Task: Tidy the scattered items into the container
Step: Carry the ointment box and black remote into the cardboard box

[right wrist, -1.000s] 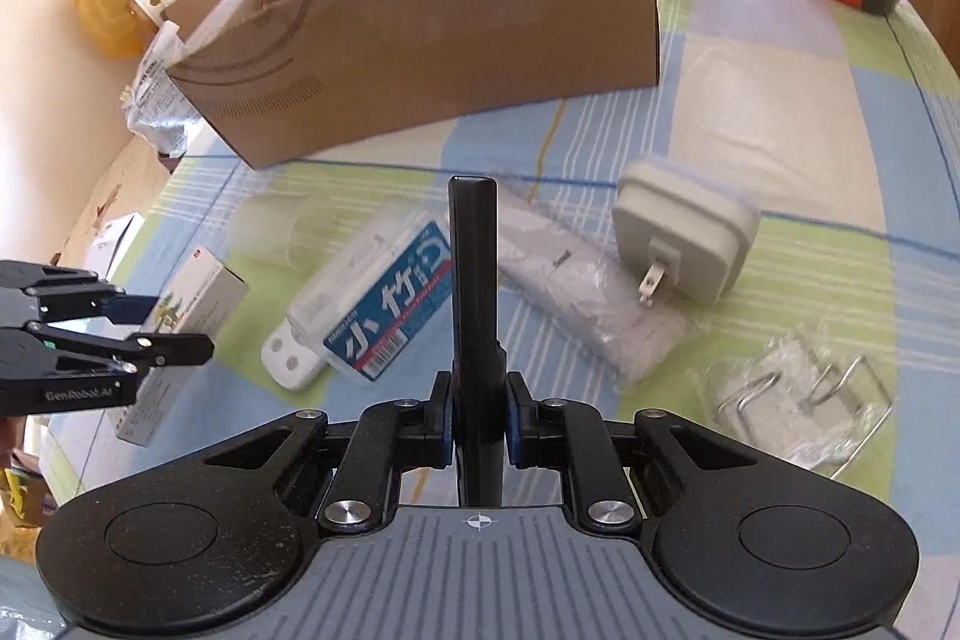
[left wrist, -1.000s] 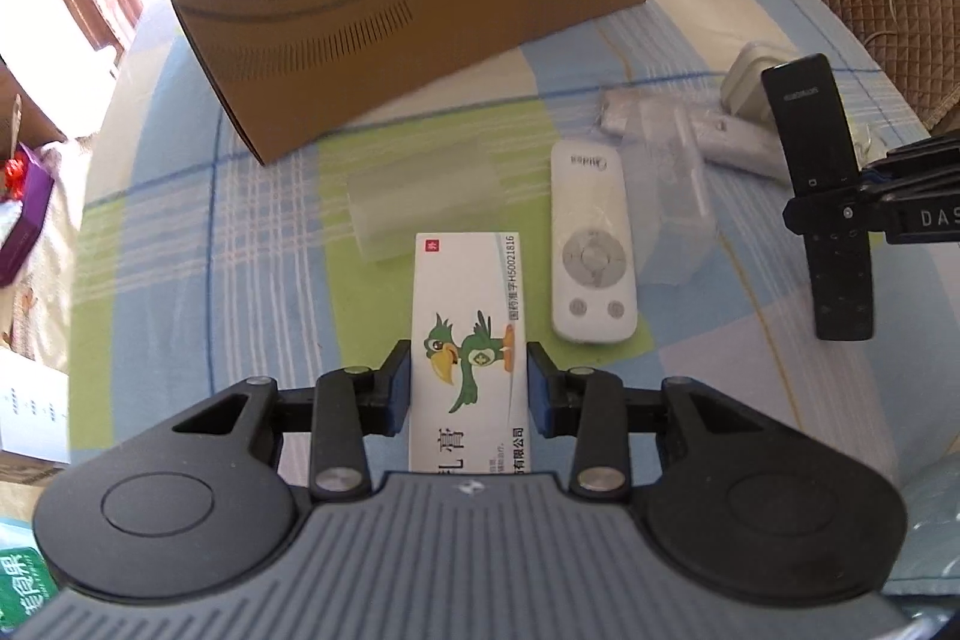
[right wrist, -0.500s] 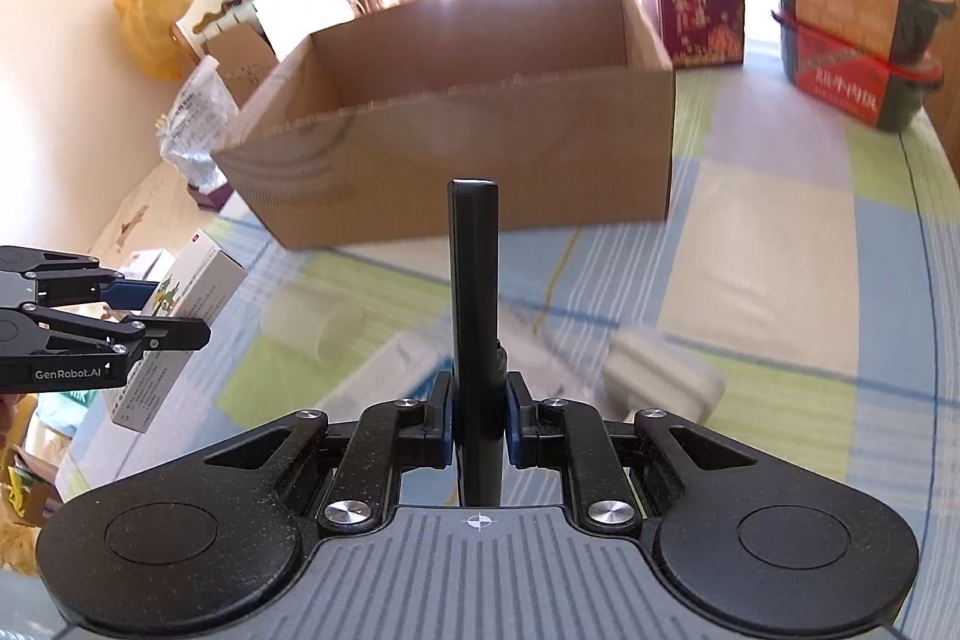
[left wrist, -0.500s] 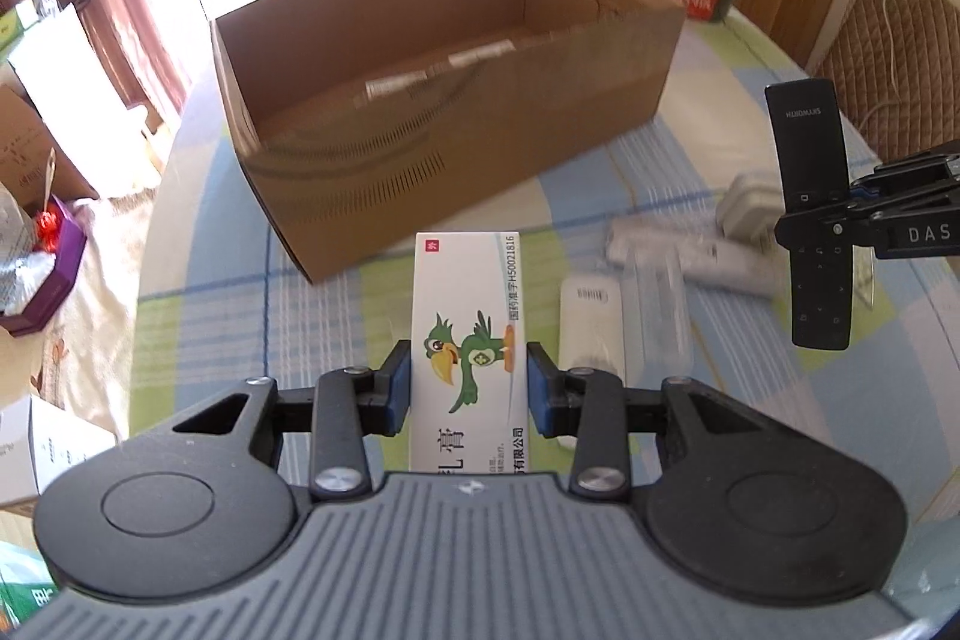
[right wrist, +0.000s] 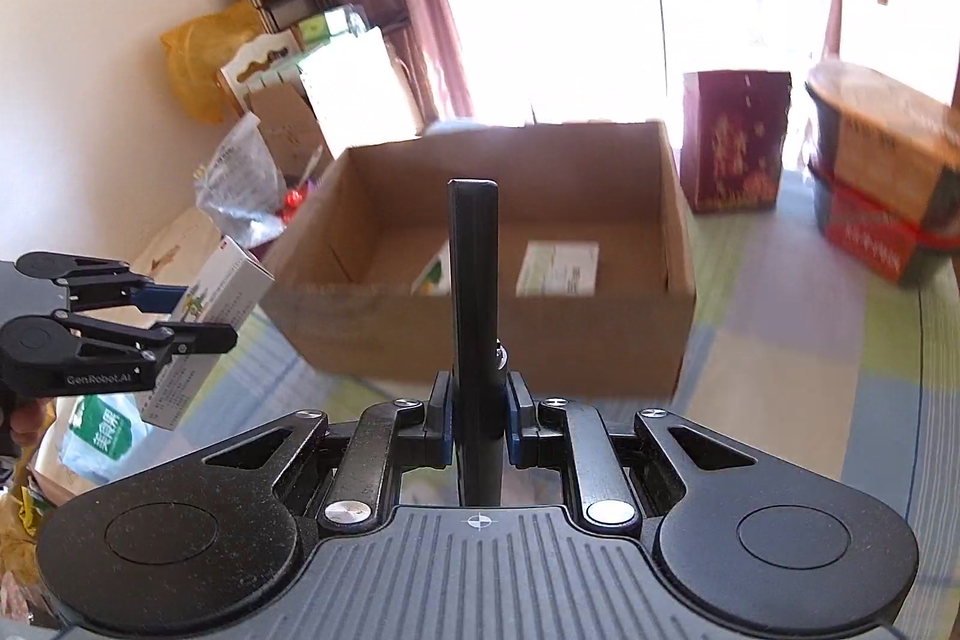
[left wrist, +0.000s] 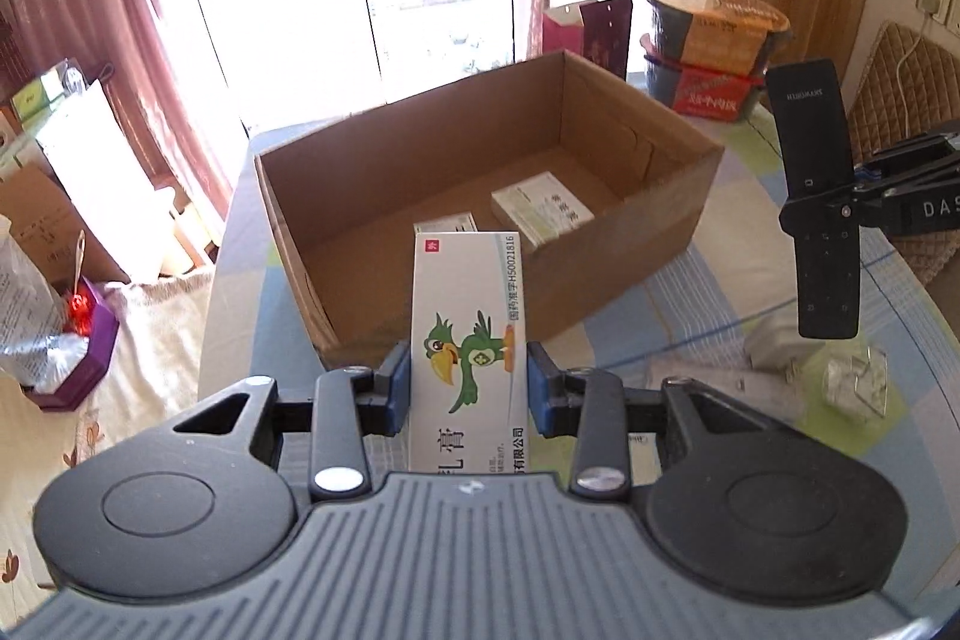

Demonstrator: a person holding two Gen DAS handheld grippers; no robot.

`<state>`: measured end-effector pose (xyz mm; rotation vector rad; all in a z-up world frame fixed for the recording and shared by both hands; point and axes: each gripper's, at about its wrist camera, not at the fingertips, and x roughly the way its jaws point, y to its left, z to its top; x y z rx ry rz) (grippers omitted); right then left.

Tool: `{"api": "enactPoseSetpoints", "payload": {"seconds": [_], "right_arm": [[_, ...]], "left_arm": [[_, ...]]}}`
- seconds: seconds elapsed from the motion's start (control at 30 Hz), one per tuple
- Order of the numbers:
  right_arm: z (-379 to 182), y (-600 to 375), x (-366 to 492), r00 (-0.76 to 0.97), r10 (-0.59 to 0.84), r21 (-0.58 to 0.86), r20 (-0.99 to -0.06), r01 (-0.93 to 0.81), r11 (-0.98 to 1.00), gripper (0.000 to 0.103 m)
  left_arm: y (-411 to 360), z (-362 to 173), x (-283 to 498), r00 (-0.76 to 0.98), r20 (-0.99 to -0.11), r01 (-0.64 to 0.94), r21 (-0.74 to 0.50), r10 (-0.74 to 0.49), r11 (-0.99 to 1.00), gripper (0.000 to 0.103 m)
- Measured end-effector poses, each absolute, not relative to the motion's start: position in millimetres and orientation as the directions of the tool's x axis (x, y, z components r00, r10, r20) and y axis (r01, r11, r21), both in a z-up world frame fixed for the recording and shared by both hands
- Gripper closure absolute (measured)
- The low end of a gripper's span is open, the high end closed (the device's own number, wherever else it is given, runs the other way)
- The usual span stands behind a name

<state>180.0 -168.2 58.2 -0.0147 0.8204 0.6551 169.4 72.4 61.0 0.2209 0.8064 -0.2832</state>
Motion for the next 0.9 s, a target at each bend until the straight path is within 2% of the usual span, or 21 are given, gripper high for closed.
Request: {"api": "enactPoseSetpoints", "payload": {"seconds": [0.43,0.7,0.9], "right_arm": [[112.6,-144.1,242.8,0.591,0.544,0.159,-0.596,-0.577,0.801,0.084],[105.0,-129.0,290.9,0.603,0.487,0.108,-0.632,-0.555,0.825,0.084],[75.5,-123.5,325.4,0.59,0.429,0.08,-0.684,-0.524,0.848,0.084]], "left_arm": [[68.6,100.1,224.1,0.734,-0.661,0.299,0.102,-0.16,0.949,0.07],[71.9,98.7,263.1,0.74,-0.662,0.244,0.096,-0.122,0.965,0.07],[76.6,80.7,288.0,0.719,-0.687,0.203,0.062,-0.106,0.977,0.07]]}}
